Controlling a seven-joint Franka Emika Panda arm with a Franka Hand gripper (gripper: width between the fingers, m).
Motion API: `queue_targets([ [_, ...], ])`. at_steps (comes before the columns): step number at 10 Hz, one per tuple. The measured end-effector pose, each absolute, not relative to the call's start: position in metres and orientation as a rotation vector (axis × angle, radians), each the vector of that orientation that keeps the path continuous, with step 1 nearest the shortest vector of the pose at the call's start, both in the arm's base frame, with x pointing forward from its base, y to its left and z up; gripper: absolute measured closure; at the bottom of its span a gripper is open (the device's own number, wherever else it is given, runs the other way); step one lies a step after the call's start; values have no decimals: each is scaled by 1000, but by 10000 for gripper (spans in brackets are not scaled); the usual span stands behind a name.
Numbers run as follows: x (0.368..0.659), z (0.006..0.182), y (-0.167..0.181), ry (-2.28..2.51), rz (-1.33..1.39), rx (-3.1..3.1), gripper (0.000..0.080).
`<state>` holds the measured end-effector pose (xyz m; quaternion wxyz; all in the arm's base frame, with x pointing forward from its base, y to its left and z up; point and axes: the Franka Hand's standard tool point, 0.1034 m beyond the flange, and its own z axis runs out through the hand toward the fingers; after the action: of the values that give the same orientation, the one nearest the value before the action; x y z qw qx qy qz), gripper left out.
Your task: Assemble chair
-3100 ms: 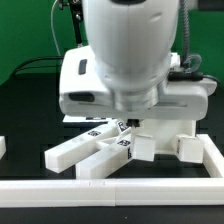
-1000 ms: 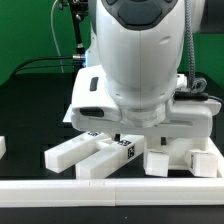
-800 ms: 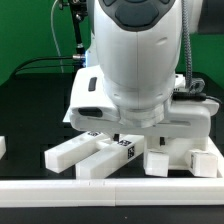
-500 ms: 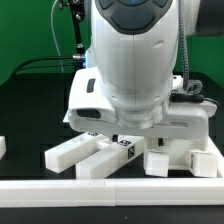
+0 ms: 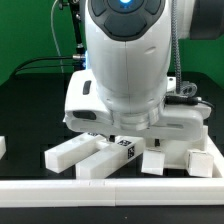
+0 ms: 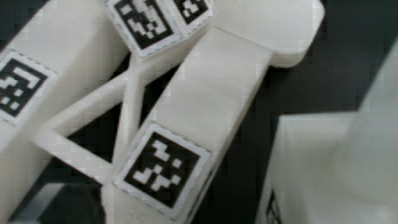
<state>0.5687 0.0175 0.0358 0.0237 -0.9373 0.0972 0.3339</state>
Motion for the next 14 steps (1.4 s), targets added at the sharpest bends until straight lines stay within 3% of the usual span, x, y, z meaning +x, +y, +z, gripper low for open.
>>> queue_targets([
  [5,552,36,15,385,1159,-2858,150],
  [9,564,42,14,375,1116,-2878,150],
  [14,582,85,-16,357,990,-2900,150],
])
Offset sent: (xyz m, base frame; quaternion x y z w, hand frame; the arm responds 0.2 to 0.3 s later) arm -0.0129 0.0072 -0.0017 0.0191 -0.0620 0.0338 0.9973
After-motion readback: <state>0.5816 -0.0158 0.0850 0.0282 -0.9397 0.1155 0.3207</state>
